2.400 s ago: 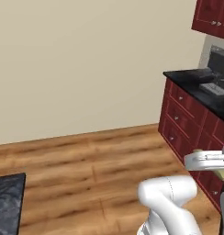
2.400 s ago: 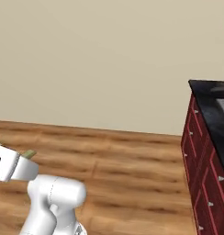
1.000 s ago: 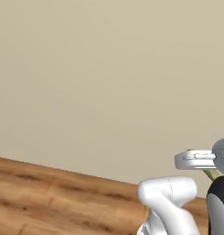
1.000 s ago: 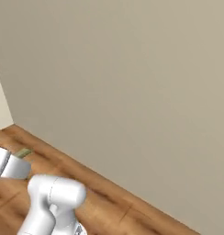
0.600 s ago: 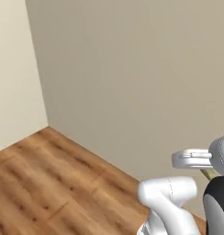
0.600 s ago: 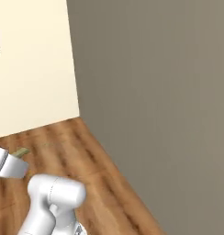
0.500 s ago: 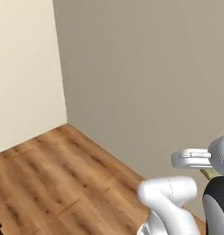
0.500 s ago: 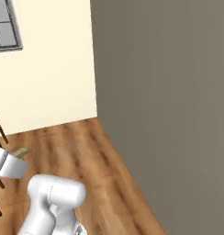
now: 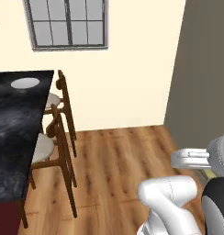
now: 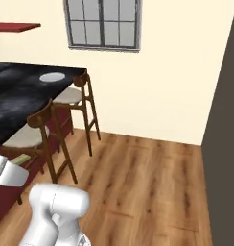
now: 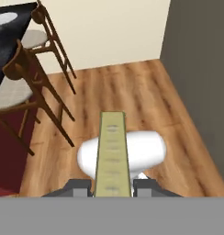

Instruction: Retrieve the butter from the fridge and place it on a plate on the dining table. Then retrieve the butter knife by the fridge and place it near the plate.

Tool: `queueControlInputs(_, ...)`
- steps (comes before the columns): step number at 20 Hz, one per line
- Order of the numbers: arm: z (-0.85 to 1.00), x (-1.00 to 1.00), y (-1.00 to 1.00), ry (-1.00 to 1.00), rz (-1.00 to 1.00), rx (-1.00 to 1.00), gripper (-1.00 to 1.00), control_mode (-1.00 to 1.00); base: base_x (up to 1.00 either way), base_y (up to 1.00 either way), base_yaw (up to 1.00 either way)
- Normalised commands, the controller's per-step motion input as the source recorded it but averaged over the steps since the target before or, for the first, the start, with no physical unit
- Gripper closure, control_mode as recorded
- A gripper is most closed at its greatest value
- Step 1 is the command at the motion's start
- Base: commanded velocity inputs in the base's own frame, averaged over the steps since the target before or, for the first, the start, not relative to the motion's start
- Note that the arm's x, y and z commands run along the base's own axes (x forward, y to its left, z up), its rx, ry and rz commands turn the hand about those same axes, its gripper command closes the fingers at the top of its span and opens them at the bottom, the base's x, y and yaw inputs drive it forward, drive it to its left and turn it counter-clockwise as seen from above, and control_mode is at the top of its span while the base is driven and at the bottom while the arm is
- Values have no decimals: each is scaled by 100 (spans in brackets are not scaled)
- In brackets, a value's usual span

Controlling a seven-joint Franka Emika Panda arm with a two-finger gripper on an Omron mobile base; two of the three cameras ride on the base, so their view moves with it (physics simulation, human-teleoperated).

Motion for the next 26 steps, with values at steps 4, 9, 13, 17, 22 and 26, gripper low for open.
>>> queueControlInputs(4,0,0,0,0,0,0,100,100,54,-6,87)
queueControlInputs(9,0,0,0,0,0,0,100,100,43,-41,66)
queueControlInputs(13,0,0,0,0,0,0,100,100,40,-71,61)
queueControlInputs(17,0,0,0,0,0,0,100,100,49,-99,50)
queueControlInputs(22,0,0,0,0,0,0,100,100,26,-100,42)
queueControlInputs(26,0,0,0,0,0,0,100,100,33,-100,41)
